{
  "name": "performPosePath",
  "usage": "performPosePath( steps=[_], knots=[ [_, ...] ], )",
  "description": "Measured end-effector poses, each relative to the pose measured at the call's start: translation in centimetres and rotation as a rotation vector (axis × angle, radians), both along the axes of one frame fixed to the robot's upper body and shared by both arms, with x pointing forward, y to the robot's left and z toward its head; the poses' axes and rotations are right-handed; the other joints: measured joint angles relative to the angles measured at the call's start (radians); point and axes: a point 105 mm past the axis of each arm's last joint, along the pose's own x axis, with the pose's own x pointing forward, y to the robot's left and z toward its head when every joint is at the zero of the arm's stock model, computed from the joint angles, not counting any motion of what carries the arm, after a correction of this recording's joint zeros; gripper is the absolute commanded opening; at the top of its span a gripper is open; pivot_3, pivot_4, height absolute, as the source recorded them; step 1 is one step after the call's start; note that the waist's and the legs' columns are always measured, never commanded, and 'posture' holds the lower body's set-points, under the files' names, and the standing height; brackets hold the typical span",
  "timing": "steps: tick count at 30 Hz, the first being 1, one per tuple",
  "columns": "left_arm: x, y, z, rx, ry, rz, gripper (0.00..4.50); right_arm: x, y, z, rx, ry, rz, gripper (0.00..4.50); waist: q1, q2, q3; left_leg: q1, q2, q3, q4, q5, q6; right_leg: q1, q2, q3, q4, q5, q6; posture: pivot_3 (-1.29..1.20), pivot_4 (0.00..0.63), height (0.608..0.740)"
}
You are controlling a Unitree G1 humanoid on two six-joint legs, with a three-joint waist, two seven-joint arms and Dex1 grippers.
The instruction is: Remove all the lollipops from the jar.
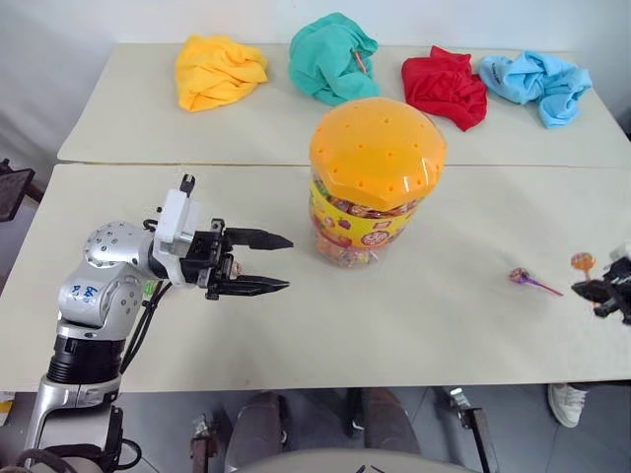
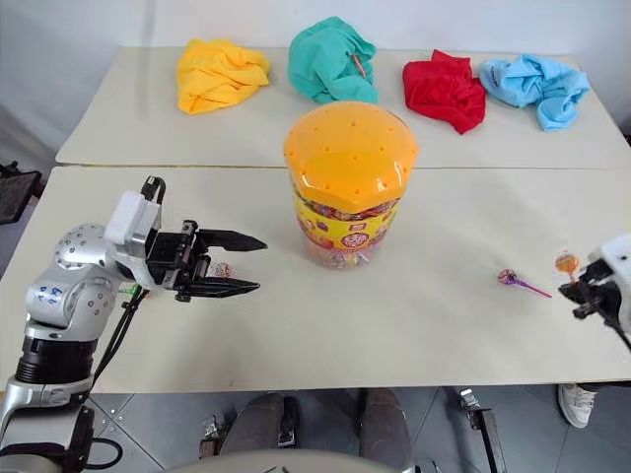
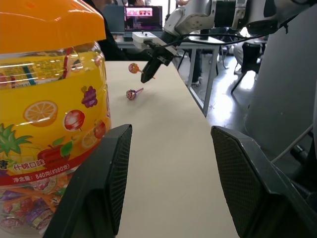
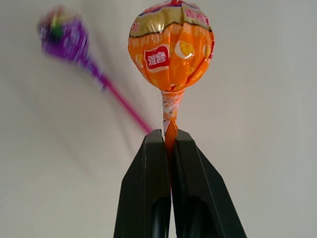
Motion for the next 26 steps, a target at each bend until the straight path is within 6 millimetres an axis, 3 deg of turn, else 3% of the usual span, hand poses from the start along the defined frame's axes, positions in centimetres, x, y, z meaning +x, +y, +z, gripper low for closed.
performPosePath(
  steps=[4,7,11,14,16,20,26],
  knots=[
    [0.0,0.1,-0.3,0.000,0.013,0.026,2.72,-0.8,-0.3,0.3,0.010,-0.042,0.003,1.09,0.001,0.000,0.000,0.000,0.000,-0.001,-0.001,0.000,0.000,0.000,0.000,-0.001,0.000,0.000,0.000,0.00,0.150,0.740],
    [0.1,0.2,-0.3,-0.006,0.022,0.061,2.72,-1.1,0.7,0.7,0.060,-0.093,0.063,2.08,0.002,0.000,0.000,0.000,0.000,-0.001,-0.001,0.000,0.000,0.000,0.000,-0.001,-0.001,0.000,0.000,0.00,0.150,0.740],
    [1.1,1.2,-1.2,0.051,0.017,0.191,2.72,0.3,5.2,5.7,0.139,-0.435,0.309,3.44,-0.003,0.001,0.000,0.002,0.000,0.000,-0.001,0.000,0.000,0.001,0.000,0.001,-0.001,0.000,0.000,0.00,0.150,0.740],
    [2.8,2.6,-2.3,0.110,-0.027,0.335,2.72,0.3,9.1,9.0,0.184,-0.566,0.497,4.49,-0.001,0.001,0.000,0.003,0.001,-0.001,-0.001,0.000,0.000,0.001,0.000,0.000,0.001,0.000,0.000,0.00,0.150,0.740],
    [3.4,3.8,-2.8,0.139,-0.044,0.421,2.72,0.0,11.9,9.6,0.214,-0.570,0.623,4.49,-0.001,0.001,0.000,0.002,0.001,-0.001,-0.001,-0.001,0.000,0.001,0.000,0.000,0.001,0.000,0.000,0.00,0.150,0.740],
    [3.6,6.0,-4.0,0.151,-0.022,0.542,2.72,0.2,16.4,8.4,0.235,-0.545,0.853,4.49,-0.001,0.001,0.000,0.002,0.001,-0.001,-0.001,-0.002,0.001,0.001,0.000,0.000,0.001,0.000,0.000,0.00,0.150,0.740],
    [2.6,8.0,-5.6,0.161,0.021,0.673,2.72,0.5,19.4,5.4,0.234,-0.517,1.010,4.49,0.007,0.001,0.000,0.001,0.001,-0.001,0.000,-0.002,0.001,0.000,-0.001,-0.001,0.001,0.000,0.000,0.00,0.150,0.740]
  ],
)
